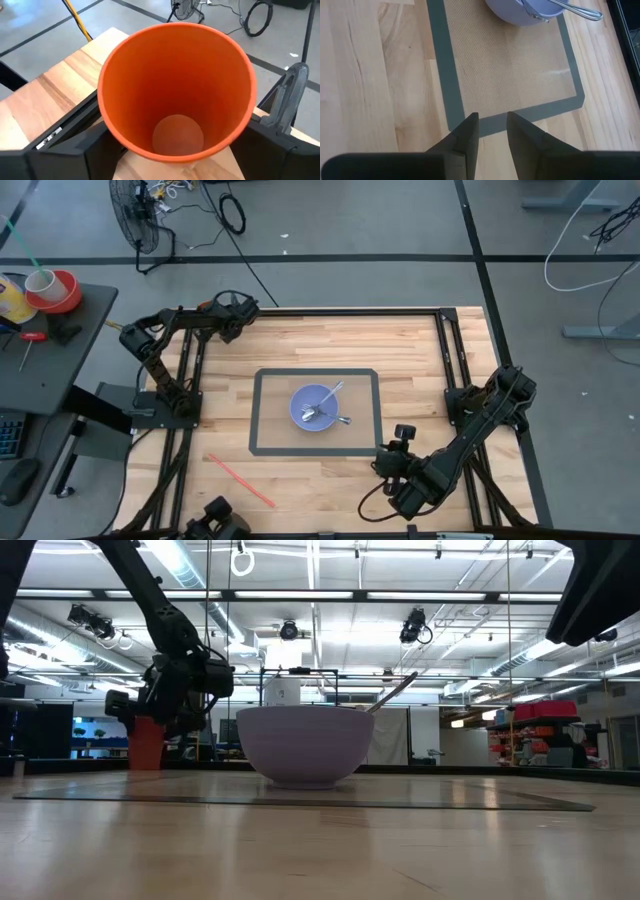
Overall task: Pick & Place Utensil
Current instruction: Put the orange cup on the mat to the top right of the purple bowl
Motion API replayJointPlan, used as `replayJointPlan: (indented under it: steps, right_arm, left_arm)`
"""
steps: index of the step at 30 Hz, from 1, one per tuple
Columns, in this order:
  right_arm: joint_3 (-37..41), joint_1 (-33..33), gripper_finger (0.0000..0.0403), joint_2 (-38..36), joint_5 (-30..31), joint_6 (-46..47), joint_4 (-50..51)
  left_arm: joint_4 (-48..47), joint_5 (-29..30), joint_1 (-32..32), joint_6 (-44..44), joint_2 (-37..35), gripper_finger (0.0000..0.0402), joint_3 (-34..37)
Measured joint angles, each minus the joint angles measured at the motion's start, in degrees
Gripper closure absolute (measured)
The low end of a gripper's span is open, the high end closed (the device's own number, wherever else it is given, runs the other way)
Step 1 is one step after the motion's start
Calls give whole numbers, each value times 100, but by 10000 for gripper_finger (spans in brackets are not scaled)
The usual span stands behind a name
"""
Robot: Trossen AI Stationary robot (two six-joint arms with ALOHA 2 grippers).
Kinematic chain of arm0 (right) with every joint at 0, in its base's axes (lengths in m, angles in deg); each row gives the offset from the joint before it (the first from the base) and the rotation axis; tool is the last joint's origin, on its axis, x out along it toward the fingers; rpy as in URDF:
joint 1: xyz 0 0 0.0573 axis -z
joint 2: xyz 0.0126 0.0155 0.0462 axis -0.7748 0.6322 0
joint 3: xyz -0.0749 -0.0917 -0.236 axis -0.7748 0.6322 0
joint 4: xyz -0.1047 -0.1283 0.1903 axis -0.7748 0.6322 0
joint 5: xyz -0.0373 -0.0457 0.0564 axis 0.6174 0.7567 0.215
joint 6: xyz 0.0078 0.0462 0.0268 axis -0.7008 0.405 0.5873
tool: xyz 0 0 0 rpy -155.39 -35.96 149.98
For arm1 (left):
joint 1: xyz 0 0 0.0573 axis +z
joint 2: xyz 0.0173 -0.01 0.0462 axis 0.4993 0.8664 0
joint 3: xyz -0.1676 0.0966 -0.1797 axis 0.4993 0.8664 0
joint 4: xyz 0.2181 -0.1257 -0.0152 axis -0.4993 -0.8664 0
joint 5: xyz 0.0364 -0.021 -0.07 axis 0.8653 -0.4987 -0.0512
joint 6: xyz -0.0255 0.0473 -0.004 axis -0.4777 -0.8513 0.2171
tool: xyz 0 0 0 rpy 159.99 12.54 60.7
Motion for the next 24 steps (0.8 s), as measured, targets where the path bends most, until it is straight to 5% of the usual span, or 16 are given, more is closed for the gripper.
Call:
replayJointPlan:
  steps: [10, 24]
  right_arm:
    - [0, 0, 298, 0, 13, -233, -143]
    - [0, 1, 298, 0, -108, -367, -294]
  left_arm:
    - [-23, -40, -6, -897, -13, 82, -9]
    - [-600, -440, -436, -707, -44, 83, -13]
